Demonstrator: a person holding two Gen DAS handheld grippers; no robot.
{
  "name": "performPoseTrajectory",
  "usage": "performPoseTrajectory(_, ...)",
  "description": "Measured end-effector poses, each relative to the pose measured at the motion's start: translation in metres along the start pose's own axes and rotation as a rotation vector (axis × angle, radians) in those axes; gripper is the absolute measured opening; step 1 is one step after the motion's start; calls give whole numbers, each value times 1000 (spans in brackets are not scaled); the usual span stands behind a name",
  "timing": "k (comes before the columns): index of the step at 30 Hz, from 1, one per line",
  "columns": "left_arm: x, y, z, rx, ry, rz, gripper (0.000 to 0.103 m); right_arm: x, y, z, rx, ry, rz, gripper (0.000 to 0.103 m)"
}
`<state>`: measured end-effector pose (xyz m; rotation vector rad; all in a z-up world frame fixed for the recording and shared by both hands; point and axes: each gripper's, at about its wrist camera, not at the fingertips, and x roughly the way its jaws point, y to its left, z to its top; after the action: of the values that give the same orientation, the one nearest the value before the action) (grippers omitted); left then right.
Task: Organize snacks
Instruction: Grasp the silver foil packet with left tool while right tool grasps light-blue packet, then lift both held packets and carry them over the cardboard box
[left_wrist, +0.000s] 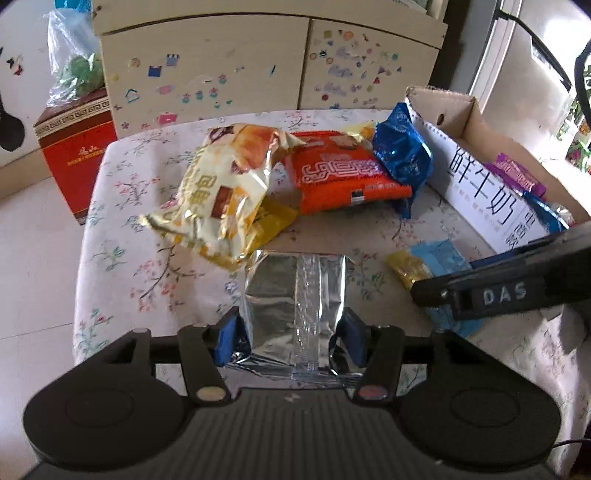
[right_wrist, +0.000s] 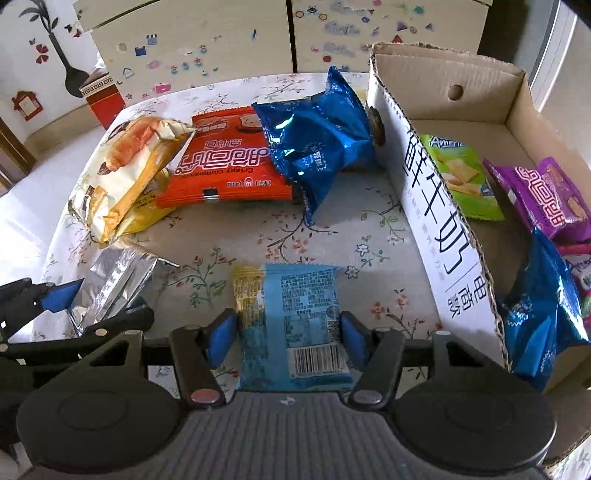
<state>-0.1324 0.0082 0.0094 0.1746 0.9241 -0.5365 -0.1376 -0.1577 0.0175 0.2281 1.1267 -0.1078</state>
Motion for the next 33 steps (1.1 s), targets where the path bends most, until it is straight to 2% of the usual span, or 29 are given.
performPoseTrajectory(3,0,0,0,5,1,3,57,2,1,1,13,5,14,70)
performPoseTrajectory(5,1,-1,2,19,-8,13,63,2,-2,2,36,10,31,76)
performPoseTrajectory(7,2,-5,4,43,-21,25,71,-1,-6,3,41,12,35,76)
performPoseTrajectory(9,6,-8,6,61,-17,34,73,0,-4,1,17,8,17,76)
performPoseTrajectory(12,12,-9,3,71,-8,54,72,1,2,-1,-41,0,-14,75)
performPoseTrajectory(13,12,-11,3,83,-12,56,66,2,3,-1,-48,-2,-19,73)
performPoseTrajectory(15,9,-13,4,86,-14,40,58,1,5,-2,-84,-9,-44,59)
performPoseTrajectory(16,9,-13,4,81,-11,38,58,0,6,-3,-105,-15,-57,57)
performPoseTrajectory(23,3,-10,4,30,-18,51,58,-5,-1,-6,-98,-28,-53,56)
performPoseTrajectory(33,-13,-15,16,-4,-82,48,58,-27,-10,-3,-100,-105,-66,56)
